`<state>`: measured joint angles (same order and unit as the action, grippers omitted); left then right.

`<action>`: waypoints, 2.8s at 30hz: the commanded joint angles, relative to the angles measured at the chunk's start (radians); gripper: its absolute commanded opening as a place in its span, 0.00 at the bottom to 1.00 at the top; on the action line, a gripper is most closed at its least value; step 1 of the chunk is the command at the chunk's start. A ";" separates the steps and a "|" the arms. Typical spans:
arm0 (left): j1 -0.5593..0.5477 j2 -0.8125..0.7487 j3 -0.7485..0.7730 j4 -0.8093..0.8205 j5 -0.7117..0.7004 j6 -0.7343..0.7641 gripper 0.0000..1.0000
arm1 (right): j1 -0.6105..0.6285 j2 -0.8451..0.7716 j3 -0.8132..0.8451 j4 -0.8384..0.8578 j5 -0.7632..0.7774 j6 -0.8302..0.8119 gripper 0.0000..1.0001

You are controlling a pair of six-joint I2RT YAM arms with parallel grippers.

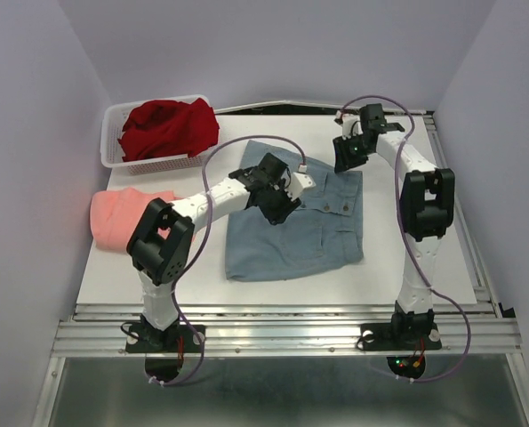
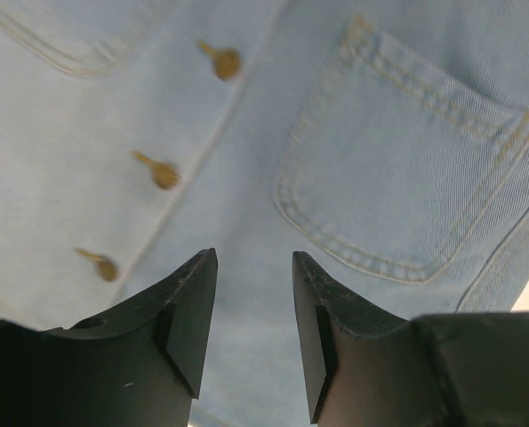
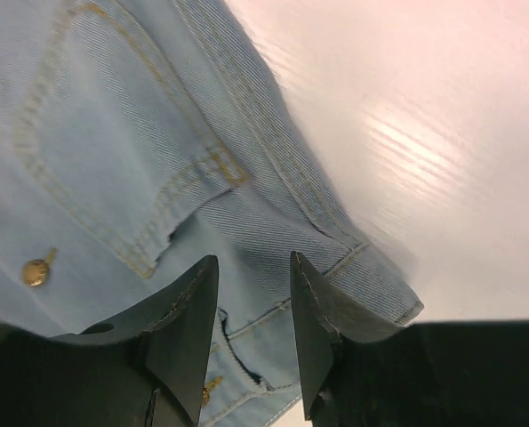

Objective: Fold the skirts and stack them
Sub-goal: Flatten the skirt out

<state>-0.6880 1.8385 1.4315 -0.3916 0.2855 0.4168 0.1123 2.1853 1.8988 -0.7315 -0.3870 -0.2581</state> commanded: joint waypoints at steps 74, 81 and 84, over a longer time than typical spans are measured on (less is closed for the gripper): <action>0.186 -0.130 -0.221 0.132 0.060 -0.162 0.54 | -0.166 -0.107 -0.328 -0.117 -0.317 0.301 0.22; 0.196 -0.128 -0.230 0.134 0.050 -0.168 0.54 | -0.198 -0.219 -0.248 -0.203 -0.264 0.312 0.01; 0.197 -0.136 -0.227 0.125 0.035 -0.162 0.54 | -0.264 -0.255 -0.234 -0.233 -0.169 0.280 0.01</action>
<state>-0.4953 1.7691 1.1732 -0.2691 0.3218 0.2588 -0.0711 2.0487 1.5963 -0.9104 -0.6422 0.0463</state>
